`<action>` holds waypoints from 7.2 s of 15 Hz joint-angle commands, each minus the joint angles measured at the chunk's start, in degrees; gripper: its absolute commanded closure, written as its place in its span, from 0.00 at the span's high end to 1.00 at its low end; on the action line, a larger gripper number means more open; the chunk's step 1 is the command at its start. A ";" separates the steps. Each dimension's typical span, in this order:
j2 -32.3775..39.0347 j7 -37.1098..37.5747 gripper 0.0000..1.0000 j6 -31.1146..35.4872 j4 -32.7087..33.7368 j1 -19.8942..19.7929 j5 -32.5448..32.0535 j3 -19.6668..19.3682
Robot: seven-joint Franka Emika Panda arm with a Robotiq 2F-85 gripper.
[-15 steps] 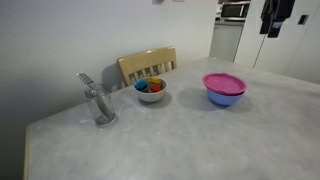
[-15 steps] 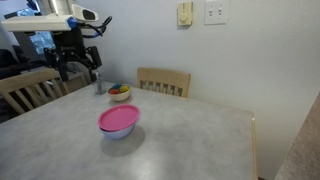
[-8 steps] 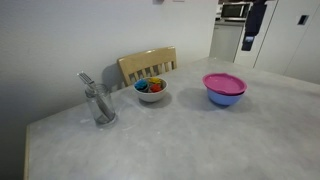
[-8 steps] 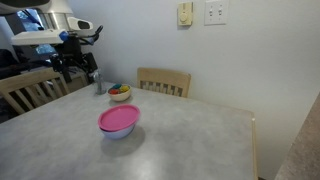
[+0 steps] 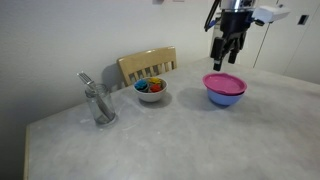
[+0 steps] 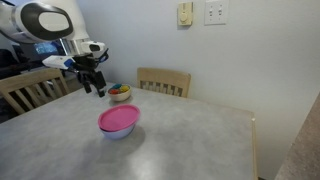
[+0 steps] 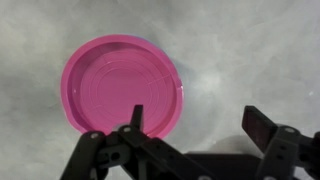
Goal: Remove the pink lid from the blue bowl
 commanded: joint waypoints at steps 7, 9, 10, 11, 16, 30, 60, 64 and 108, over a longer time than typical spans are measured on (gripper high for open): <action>14.81 10.93 1.00 -1.19 9.65 2.71 -5.10 -1.51; 15.56 10.37 1.00 -1.22 9.90 2.88 -5.37 -1.74; 15.73 10.51 1.00 -1.07 9.81 2.98 -5.46 -1.91; 15.86 10.38 1.00 -0.85 9.74 2.99 -5.42 -1.98; 16.24 10.09 0.91 -0.80 9.40 2.82 -5.19 -2.18; 16.47 10.13 0.04 -2.71 9.97 2.78 -5.63 -2.76; 9.76 7.06 0.03 -8.70 10.36 -0.59 -18.71 -8.86; 9.49 2.54 0.03 -8.61 11.27 -3.88 -18.75 -9.95; 4.60 -51.23 1.00 -13.26 8.73 -18.14 -1.25 -1.97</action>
